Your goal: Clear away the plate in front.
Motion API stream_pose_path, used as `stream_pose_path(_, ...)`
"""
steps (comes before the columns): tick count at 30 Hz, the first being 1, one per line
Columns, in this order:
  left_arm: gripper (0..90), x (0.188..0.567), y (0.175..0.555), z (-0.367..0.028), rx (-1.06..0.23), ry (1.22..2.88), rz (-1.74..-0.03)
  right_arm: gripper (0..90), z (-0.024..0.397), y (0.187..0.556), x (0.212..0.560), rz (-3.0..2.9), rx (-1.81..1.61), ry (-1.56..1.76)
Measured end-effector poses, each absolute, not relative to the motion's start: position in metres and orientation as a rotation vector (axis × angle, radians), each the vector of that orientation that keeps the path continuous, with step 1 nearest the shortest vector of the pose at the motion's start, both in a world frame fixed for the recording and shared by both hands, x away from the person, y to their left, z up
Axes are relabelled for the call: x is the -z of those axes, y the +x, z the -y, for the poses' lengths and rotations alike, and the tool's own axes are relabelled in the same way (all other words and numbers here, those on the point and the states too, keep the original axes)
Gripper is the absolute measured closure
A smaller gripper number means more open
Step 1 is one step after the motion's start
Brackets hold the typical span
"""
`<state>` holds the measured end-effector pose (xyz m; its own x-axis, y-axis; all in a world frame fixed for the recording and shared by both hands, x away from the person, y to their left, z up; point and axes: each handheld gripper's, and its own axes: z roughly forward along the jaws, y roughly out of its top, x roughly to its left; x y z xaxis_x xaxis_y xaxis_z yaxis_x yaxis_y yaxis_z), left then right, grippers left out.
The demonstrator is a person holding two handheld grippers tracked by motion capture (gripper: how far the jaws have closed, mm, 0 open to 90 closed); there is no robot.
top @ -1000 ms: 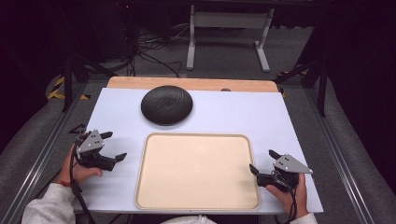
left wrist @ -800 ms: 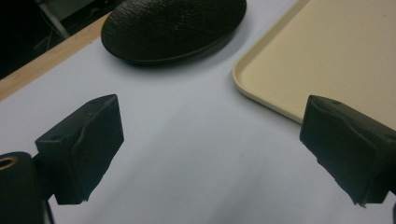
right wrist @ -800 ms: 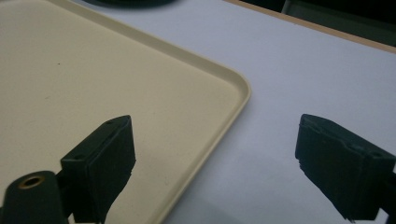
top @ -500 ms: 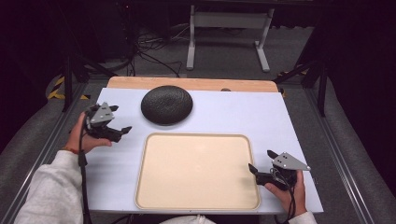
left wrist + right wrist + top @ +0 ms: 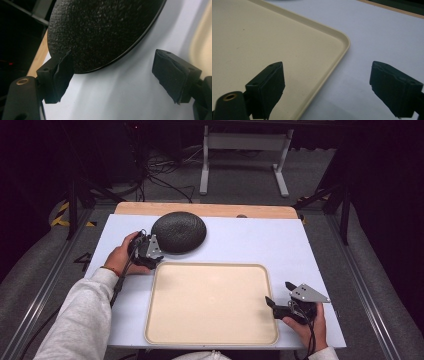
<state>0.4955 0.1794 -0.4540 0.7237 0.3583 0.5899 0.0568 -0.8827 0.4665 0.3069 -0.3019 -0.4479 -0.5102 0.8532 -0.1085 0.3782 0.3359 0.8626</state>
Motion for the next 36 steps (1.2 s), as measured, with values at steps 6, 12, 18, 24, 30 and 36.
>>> stream_pose_path(6, 25.0, 0.461, 0.499, -0.168, -1.216, 2.497, -0.253, 12.9, 0.303, 0.306, 0.449, -2.046, -1.098, 1.075)
stream_pose_path(12, 31.1, 0.466, 0.501, -0.157, -1.34, 2.505, -0.152, 12.7, 0.304, 0.304, 0.45, -2.045, -1.087, 1.083)
stream_pose_path(18, 53.1, 0.471, 0.501, -0.15, -1.371, 2.54, -0.06, 12.7, 0.305, 0.304, 0.45, -2.044, -1.091, 1.081)
stream_pose_path(24, 76.1, 0.476, 0.498, -0.14, -1.418, 2.574, 0.053, 12.7, 0.304, 0.304, 0.45, -2.046, -1.09, 1.076)
stream_pose_path(30, 86.1, 0.468, 0.494, -0.134, -1.469, 2.489, 0.105, 12.6, 0.305, 0.303, 0.449, -2.04, -1.081, 1.072)
stream_pose_path(36, 87.5, 0.456, 0.48, -0.131, -1.411, 2.478, 0.031, 13.0, 0.304, 0.305, 0.451, -2.065, -1.073, 1.076)
